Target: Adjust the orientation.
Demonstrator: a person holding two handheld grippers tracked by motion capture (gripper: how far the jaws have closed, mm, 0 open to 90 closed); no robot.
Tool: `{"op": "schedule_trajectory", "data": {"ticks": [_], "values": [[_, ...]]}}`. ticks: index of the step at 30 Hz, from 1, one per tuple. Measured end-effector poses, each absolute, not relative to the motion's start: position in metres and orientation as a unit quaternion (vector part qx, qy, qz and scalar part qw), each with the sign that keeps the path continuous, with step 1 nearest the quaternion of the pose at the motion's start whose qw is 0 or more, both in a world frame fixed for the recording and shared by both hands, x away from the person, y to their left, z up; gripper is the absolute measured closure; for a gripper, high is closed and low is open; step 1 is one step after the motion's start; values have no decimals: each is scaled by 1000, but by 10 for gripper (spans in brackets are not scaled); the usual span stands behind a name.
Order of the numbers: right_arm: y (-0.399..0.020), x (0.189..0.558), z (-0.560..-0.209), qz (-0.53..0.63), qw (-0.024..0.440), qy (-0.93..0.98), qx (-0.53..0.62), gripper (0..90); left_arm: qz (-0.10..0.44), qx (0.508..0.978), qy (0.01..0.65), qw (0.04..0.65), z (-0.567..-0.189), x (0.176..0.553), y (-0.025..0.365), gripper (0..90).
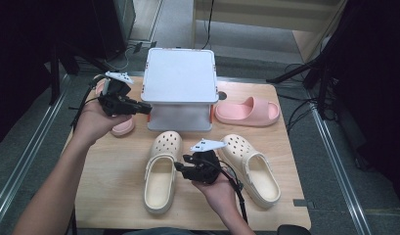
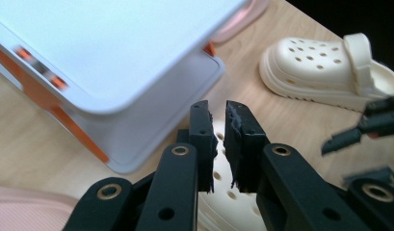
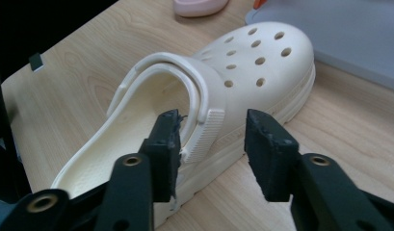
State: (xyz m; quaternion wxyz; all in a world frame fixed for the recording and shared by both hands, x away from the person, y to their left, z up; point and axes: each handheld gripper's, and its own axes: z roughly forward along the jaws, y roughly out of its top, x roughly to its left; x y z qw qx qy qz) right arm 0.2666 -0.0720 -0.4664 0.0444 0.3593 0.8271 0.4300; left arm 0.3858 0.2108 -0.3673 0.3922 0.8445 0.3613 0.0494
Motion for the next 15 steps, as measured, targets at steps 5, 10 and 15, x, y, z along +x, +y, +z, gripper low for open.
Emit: {"op": "schedule_trajectory", "data": {"ticks": [5, 10, 15], "values": [[-70, 263, -469, 429, 39, 822, 371, 520, 55, 846, 354, 396, -362, 403, 208, 803], [-68, 260, -472, 429, 42, 819, 379, 489, 63, 847, 355, 391, -366, 414, 208, 804], [-55, 257, -480, 419, 45, 825, 377, 415, 68, 849, 354, 386, -371, 418, 209, 805]]}}
